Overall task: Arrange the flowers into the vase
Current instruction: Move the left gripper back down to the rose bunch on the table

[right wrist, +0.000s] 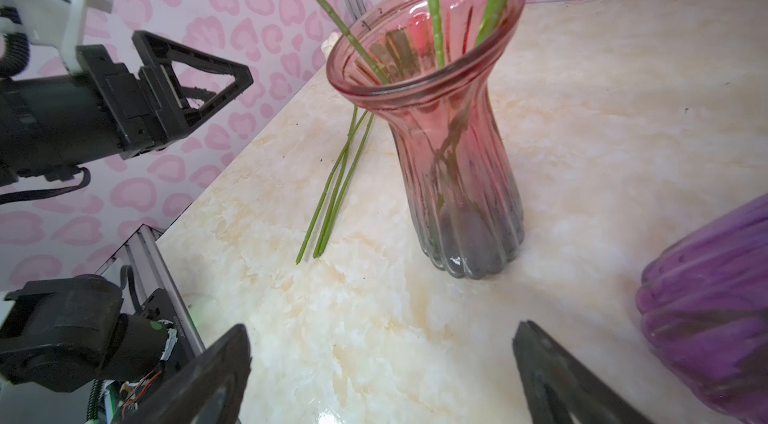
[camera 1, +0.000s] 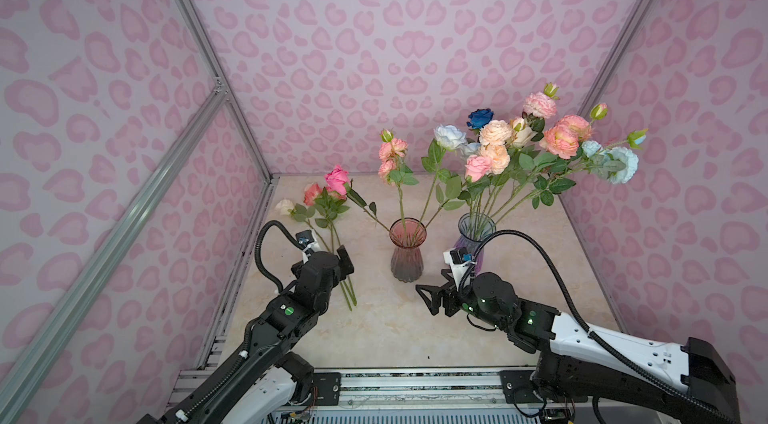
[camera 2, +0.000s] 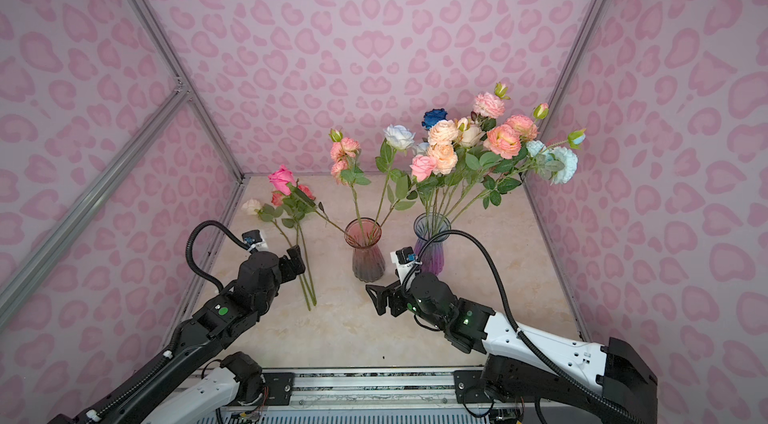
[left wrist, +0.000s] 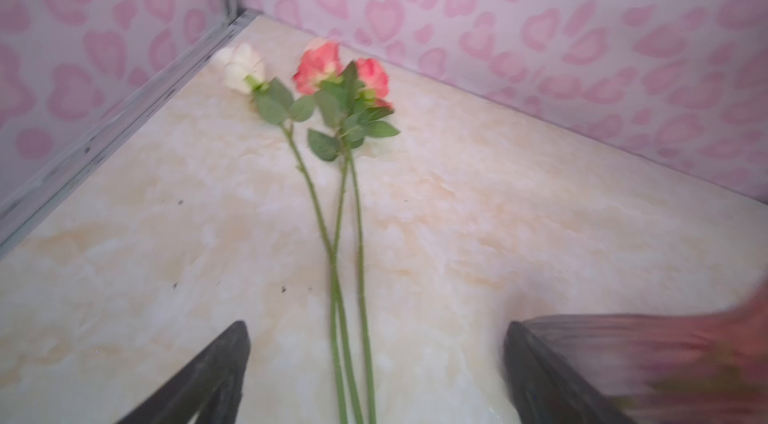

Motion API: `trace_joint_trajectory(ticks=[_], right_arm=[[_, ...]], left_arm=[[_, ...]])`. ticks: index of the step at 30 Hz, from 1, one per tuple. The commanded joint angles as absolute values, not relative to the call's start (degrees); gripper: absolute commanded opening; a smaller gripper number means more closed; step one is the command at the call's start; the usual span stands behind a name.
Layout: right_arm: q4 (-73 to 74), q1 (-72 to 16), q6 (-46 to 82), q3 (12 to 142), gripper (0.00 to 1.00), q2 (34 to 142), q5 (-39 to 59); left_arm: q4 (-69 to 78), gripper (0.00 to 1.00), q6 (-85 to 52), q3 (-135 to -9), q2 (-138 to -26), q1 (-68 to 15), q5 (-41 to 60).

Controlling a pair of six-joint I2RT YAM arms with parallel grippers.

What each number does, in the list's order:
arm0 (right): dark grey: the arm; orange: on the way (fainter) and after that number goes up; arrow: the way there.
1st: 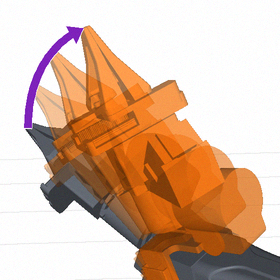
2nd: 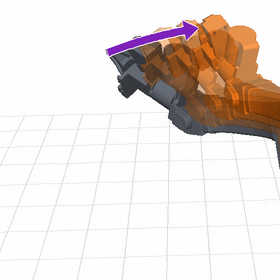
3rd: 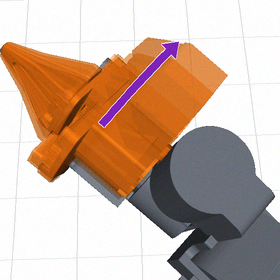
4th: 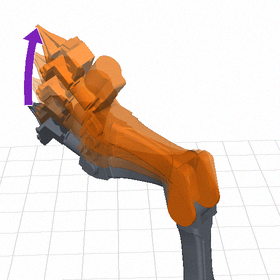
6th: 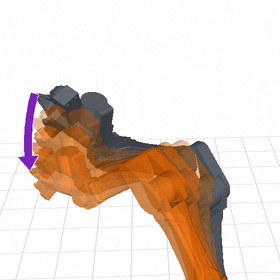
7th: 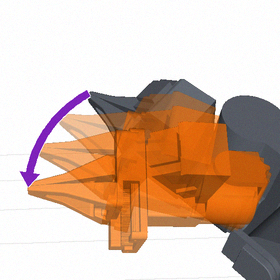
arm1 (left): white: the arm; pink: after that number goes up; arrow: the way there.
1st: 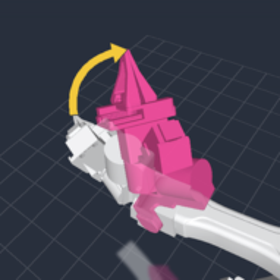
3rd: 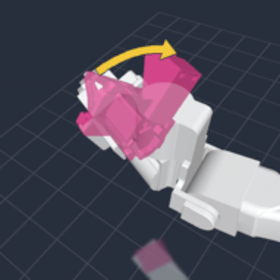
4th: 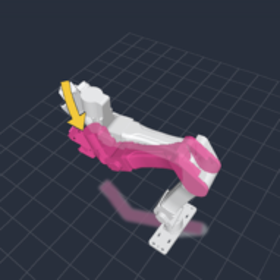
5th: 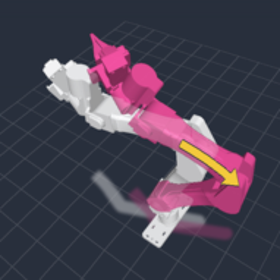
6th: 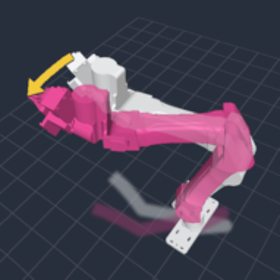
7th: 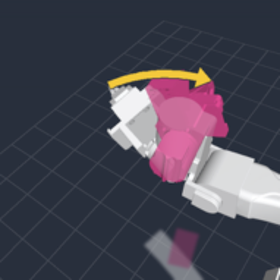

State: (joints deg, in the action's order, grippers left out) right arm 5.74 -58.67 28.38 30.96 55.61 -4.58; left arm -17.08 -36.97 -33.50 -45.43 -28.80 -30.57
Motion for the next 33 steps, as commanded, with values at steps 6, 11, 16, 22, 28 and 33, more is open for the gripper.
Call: trace_joint_trajectory(ticks=[6, 11, 16, 22, 28, 33], right_arm=[[5.9, -58.8, 28.3, 29.8, 0.96, 53.2, -11.0], [5.0, -57.8, 28.2, 28.1, 0.96, 50.5, -13.3], [1.4, -55.9, 28.3, 27.0, 0.96, 45.5, -13.6], [-1.9, -50.2, 29.6, 25.0, 0.96, 39.1, -10.5], [-3.1, -45.7, 30.1, 23.9, 0.96, 37.9, -5.3], [-3.3, -44.6, 29.1, 23.8, 0.96, 37.5, -4.0]], left_arm=[[-16.9, 0.52, -41.5, -39.3, -59.0, -16.0, -15.6], [-17.5, 0.60, -40.2, -47.4, -72.2, -11.9, -13.7], [-18.0, 0.60, -40.8, -53.9, -82.3, -8.0, -9.9], [-19.6, 0.58, -40.0, -59.8, -90.4, -5.6, -7.1], [-22.3, 0.54, -38.1, -65.9, -97.5, -5.5, -6.4], [-25.1, 0.53, -36.7, -70.1, -101.7, -5.5, -5.5]])
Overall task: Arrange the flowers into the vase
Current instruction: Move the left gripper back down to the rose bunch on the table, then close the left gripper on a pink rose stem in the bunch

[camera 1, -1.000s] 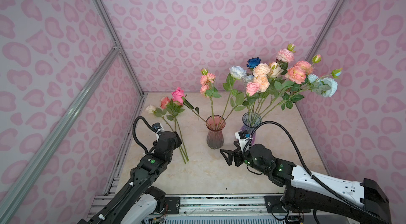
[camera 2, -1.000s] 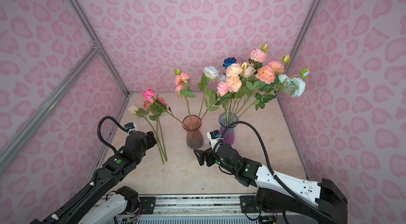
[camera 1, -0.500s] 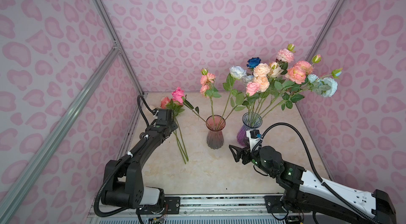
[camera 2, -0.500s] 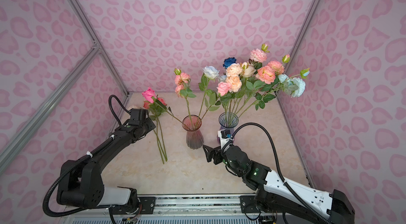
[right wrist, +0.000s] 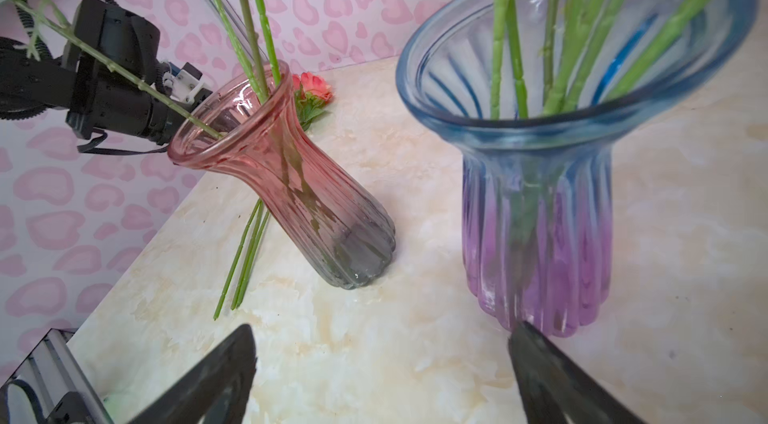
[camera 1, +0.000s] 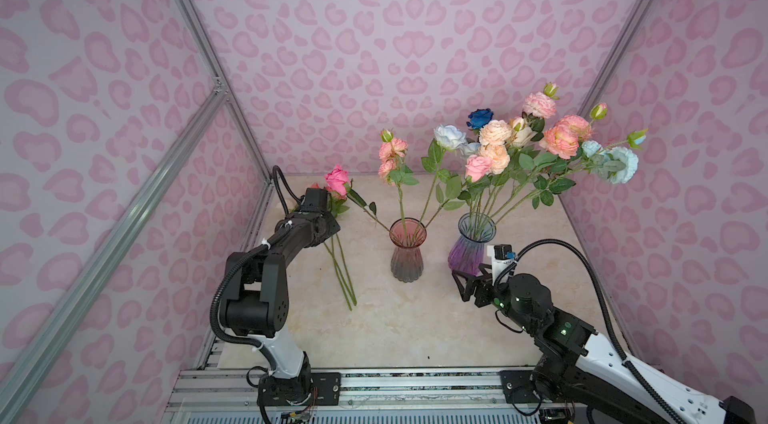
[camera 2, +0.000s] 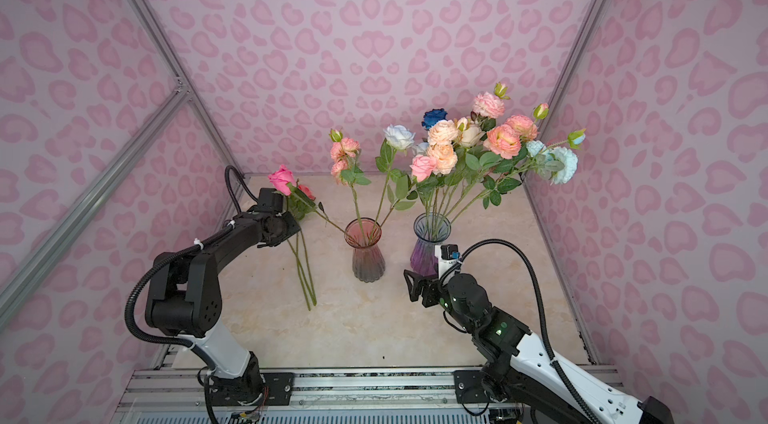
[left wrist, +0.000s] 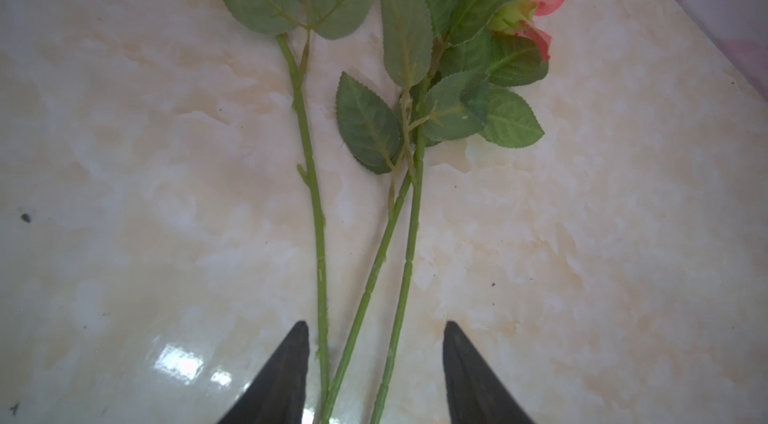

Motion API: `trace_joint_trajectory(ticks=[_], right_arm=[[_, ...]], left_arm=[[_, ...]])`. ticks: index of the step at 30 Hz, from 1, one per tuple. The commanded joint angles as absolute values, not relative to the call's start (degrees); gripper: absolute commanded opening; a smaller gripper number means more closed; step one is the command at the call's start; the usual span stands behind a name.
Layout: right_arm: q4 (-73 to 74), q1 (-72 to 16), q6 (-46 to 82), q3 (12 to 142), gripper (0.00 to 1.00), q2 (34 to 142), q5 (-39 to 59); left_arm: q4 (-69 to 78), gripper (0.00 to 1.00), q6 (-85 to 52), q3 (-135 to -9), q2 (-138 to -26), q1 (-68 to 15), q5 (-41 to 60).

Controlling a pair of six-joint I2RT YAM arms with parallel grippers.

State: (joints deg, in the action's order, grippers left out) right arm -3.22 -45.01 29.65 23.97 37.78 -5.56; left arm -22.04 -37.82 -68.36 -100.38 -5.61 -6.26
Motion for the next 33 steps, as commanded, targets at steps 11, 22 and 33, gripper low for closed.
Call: trace_joint_trajectory(ticks=[11, 22, 33], right_arm=[[-2.2, -41.5, 28.4, 23.8, 0.96, 38.5, -0.5], [-0.6, -40.6, 28.6, 22.8, 0.96, 39.4, 0.4], [-0.6, -39.9, 28.6, 22.9, 0.95, 40.3, 0.8]], left_arm=[[-32.8, 0.54, -31.5, -79.5, -108.3, -5.9, -6.1], [-38.8, 0.52, -27.8, -88.0, -114.0, -8.4, -9.6], [-37.4, 0.38, -27.4, -89.3, -119.3, -9.3, -6.2]])
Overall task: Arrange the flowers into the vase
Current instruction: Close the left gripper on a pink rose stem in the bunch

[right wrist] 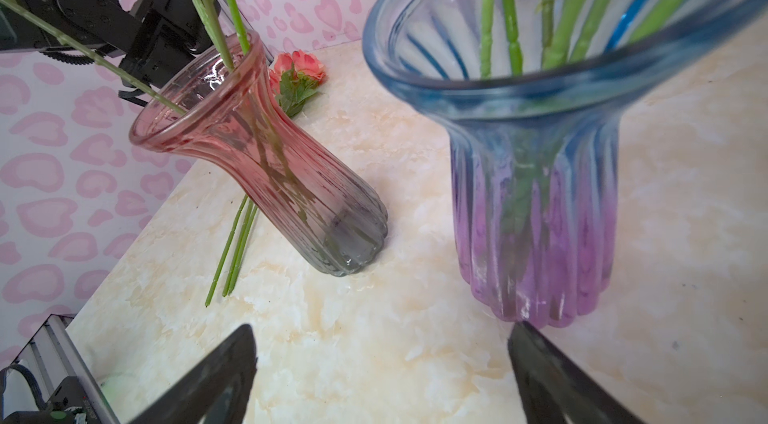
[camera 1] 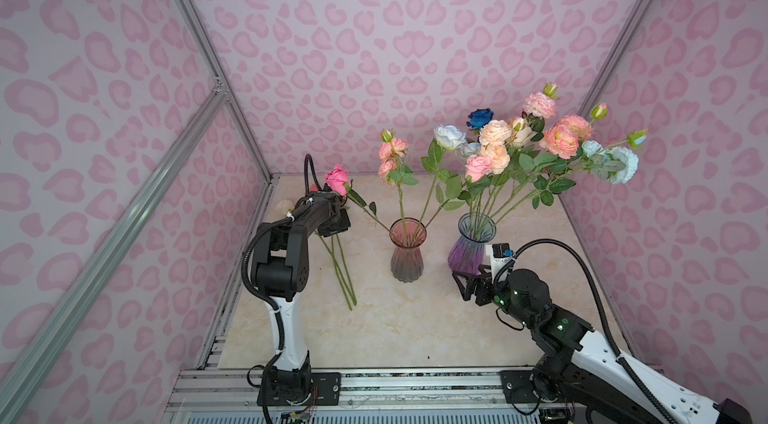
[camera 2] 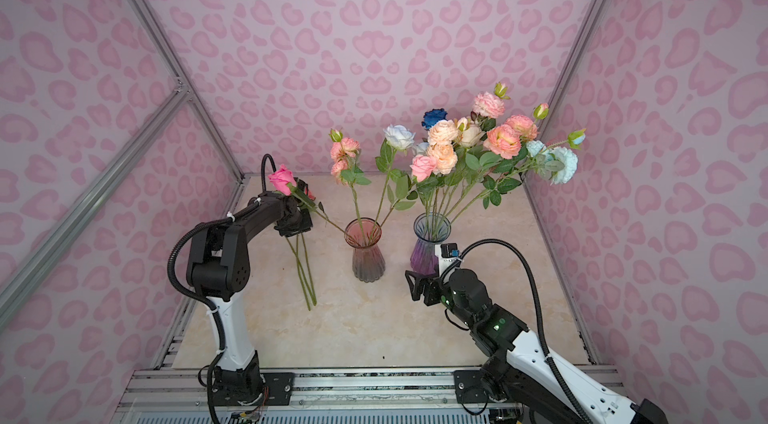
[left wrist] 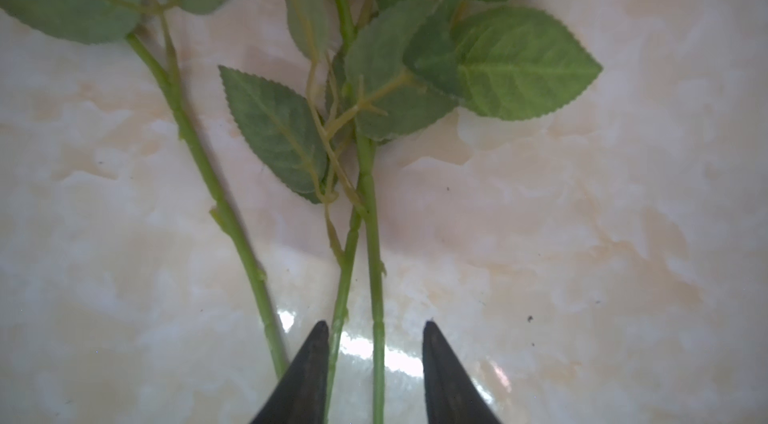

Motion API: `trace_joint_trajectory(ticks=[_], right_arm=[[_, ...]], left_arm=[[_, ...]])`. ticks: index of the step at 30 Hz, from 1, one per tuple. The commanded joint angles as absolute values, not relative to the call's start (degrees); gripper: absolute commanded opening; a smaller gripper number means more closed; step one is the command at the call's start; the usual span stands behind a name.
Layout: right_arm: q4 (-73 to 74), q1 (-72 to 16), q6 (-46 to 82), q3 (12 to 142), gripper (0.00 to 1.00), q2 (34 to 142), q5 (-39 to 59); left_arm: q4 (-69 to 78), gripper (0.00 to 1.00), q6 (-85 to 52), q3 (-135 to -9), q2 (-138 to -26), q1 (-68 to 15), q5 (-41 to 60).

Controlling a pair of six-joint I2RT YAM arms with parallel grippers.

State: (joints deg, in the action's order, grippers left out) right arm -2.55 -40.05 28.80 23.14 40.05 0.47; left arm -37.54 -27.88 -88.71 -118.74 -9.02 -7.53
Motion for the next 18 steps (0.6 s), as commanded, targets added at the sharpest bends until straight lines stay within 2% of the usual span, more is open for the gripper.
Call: trace_joint_trajectory(ticks=[1, 6, 18], right_arm=[[-0.5, -39.9, 28.5, 23.0, 0.95, 40.5, 0.9], [-0.4, -39.8, 28.4, 23.3, 0.95, 41.1, 1.1], [-1.3, -39.2, 28.4, 23.1, 0.95, 39.4, 1.1]], left_arm=[[-37.3, 0.37, -27.5, -89.3, -119.3, -9.4, -6.3], [-36.9, 0.23, -27.0, -88.7, -119.3, -9.7, -8.2], [-36.9, 0.15, -25.3, -87.2, -119.6, -10.1, -9.3]])
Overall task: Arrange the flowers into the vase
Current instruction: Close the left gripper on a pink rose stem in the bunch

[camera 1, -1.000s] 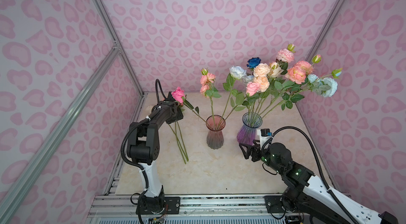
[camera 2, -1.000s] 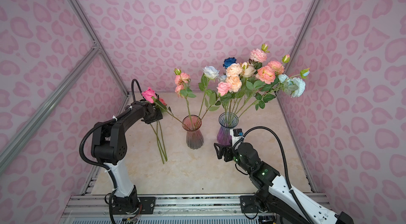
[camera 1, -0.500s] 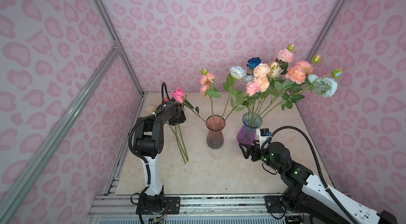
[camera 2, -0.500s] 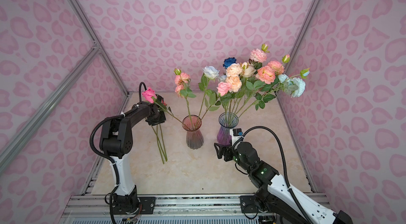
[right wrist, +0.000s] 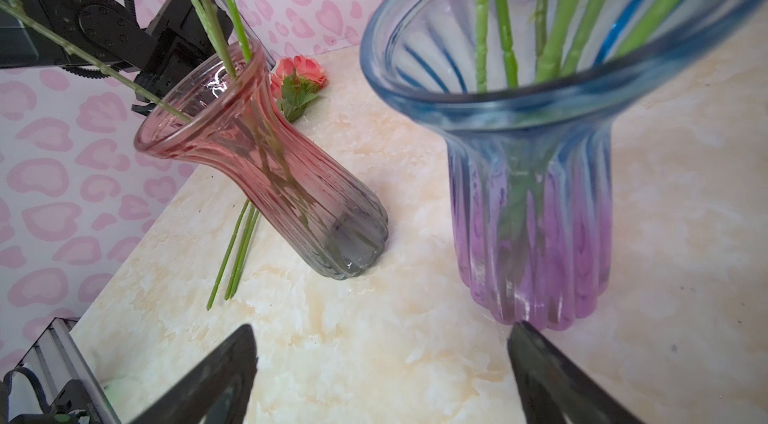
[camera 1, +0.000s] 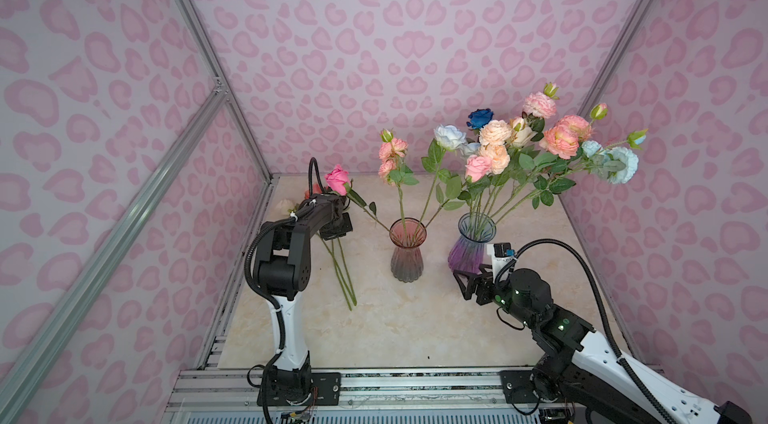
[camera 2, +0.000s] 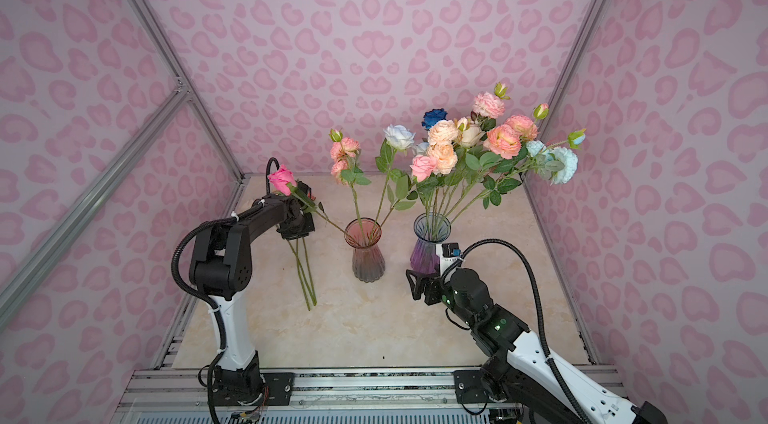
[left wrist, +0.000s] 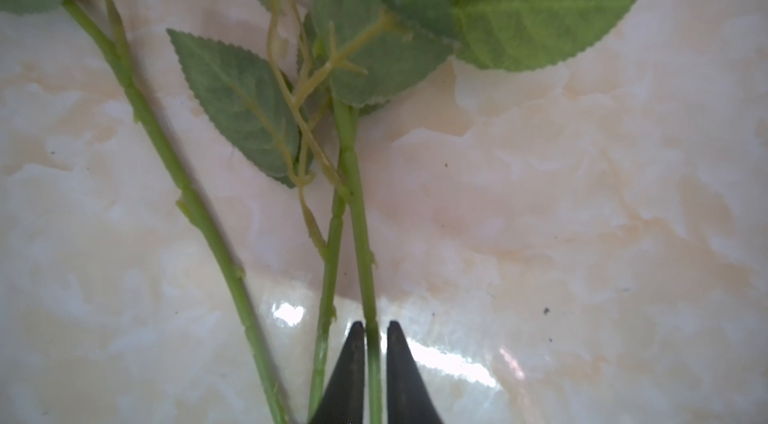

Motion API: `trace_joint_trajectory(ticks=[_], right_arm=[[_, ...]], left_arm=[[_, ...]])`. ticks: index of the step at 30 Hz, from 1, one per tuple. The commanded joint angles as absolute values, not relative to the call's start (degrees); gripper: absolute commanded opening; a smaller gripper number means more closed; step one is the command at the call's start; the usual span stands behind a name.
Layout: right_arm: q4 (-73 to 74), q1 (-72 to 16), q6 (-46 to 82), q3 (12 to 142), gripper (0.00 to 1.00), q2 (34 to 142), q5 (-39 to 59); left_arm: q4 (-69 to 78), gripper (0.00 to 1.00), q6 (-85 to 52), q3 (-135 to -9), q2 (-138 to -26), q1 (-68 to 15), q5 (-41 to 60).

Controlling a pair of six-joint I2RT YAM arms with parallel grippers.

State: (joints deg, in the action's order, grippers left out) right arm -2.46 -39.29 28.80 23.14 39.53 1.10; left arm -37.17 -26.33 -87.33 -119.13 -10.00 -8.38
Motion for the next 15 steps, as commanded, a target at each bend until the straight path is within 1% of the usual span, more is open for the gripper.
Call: trace_joint_trajectory(ticks=[1, 6, 10, 13, 15], right_arm=[[-1.3, -39.2, 28.5, 23.1, 0.95, 39.3, 1.1], [-1.6, -39.2, 28.6, 23.1, 0.95, 39.0, 1.1], [-1.3, -39.1, 28.6, 23.0, 0.95, 38.9, 1.1], [-1.5, -39.0, 28.6, 23.2, 0.95, 39.0, 1.1], [-1.3, -39.0, 28.6, 23.0, 0.95, 39.1, 1.1]], left_arm=[[-36.8, 0.16, -25.2, -87.2, -119.6, -10.1, -9.6], [-37.7, 0.19, -24.5, -88.0, -120.7, -10.1, -9.9], [-37.8, 0.19, -24.7, -88.2, -121.4, -10.1, -9.9], [-37.8, 0.18, -25.0, -88.6, -121.8, -10.1, -9.9], [-37.6, 0.14, -25.0, -88.5, -122.1, -10.0, -9.5]])
